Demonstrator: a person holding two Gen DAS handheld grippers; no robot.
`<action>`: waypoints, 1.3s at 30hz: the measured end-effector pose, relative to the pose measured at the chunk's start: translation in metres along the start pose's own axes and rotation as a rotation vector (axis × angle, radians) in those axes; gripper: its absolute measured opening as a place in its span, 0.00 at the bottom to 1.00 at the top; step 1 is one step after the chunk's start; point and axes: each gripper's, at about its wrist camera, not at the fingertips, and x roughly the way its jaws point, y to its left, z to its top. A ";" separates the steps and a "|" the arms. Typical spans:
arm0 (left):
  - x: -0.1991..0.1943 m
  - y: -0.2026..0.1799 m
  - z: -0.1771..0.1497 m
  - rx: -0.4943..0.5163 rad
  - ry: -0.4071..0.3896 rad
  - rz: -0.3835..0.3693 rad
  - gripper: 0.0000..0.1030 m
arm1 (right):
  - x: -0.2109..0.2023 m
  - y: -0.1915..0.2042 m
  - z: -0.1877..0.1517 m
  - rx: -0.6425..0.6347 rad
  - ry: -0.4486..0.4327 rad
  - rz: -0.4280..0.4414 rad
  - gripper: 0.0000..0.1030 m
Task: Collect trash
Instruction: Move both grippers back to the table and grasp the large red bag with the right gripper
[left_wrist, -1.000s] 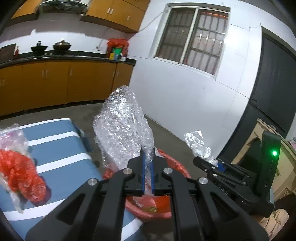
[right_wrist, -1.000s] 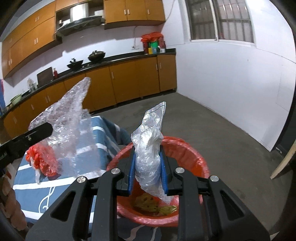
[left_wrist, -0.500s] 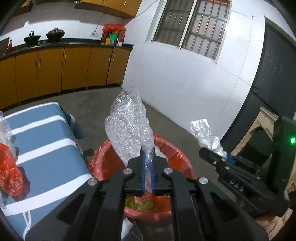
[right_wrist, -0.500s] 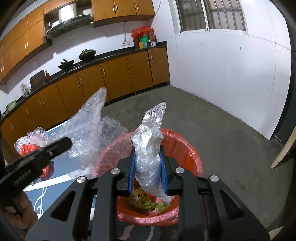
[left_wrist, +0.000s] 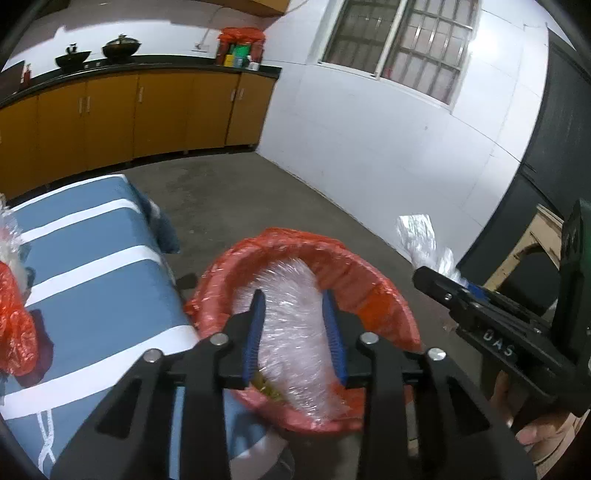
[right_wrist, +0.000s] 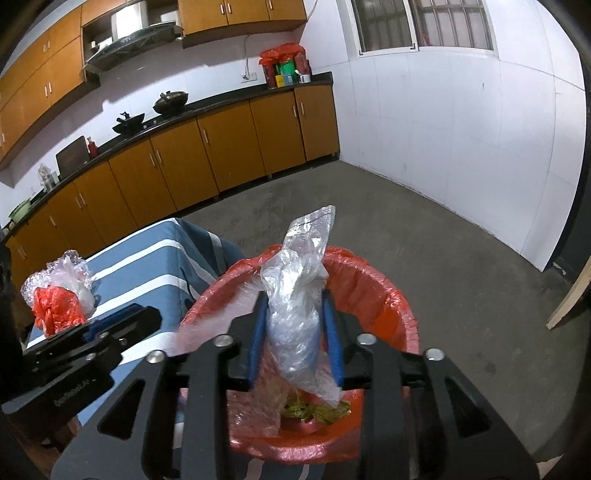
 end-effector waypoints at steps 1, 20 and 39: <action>-0.001 0.003 -0.001 -0.008 -0.002 0.008 0.38 | -0.001 0.000 0.000 0.001 -0.003 -0.003 0.46; -0.067 0.056 -0.011 -0.055 -0.122 0.214 0.57 | -0.010 0.035 0.003 -0.081 -0.046 0.007 0.59; -0.204 0.200 -0.070 -0.256 -0.254 0.703 0.73 | 0.023 0.209 -0.012 -0.260 -0.025 0.308 0.71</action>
